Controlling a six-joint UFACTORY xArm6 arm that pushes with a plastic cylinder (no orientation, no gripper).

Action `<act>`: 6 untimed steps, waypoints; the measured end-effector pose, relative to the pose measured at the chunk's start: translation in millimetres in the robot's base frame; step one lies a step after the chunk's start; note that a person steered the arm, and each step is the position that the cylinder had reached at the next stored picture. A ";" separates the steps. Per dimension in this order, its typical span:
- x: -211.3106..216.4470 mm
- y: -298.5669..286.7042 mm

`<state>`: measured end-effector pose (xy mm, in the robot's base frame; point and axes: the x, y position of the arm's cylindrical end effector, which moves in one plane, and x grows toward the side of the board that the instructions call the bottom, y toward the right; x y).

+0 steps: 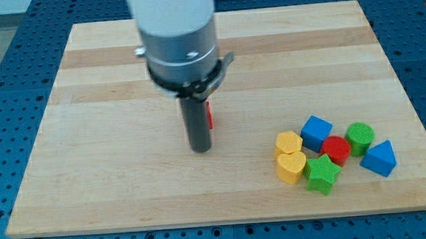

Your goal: Move arm towards bottom right

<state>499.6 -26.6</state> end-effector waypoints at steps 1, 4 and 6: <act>-49.9 -10.7; -87.5 63.5; -28.3 284.9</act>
